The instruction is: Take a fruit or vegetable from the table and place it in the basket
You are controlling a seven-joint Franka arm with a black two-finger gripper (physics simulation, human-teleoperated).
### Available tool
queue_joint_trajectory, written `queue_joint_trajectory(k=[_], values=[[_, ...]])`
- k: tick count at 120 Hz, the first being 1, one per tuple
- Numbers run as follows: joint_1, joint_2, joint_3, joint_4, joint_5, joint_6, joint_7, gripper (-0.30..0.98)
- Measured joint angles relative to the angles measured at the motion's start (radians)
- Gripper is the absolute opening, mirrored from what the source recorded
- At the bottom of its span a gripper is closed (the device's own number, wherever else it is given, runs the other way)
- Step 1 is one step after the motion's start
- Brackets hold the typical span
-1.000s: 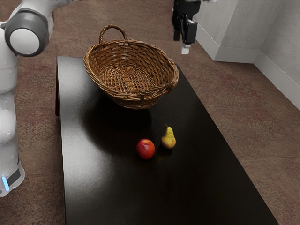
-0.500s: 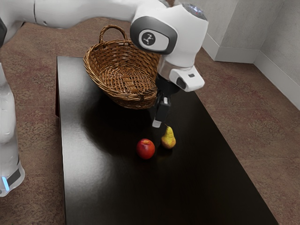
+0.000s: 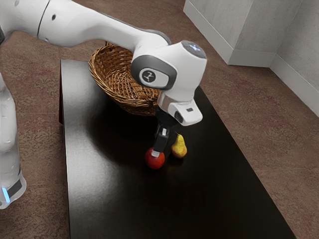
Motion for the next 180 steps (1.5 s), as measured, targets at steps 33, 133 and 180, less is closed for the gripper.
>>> queue_joint_trajectory(k=[33,133,180], values=[[0.002,-0.001,0.037,-0.061,0.014,0.086,0.061,0.69],[0.009,-0.001,0.066,-0.199,0.016,0.209,0.142,0.69],[0.005,0.085,0.066,-0.195,0.013,0.274,0.153,0.69]])
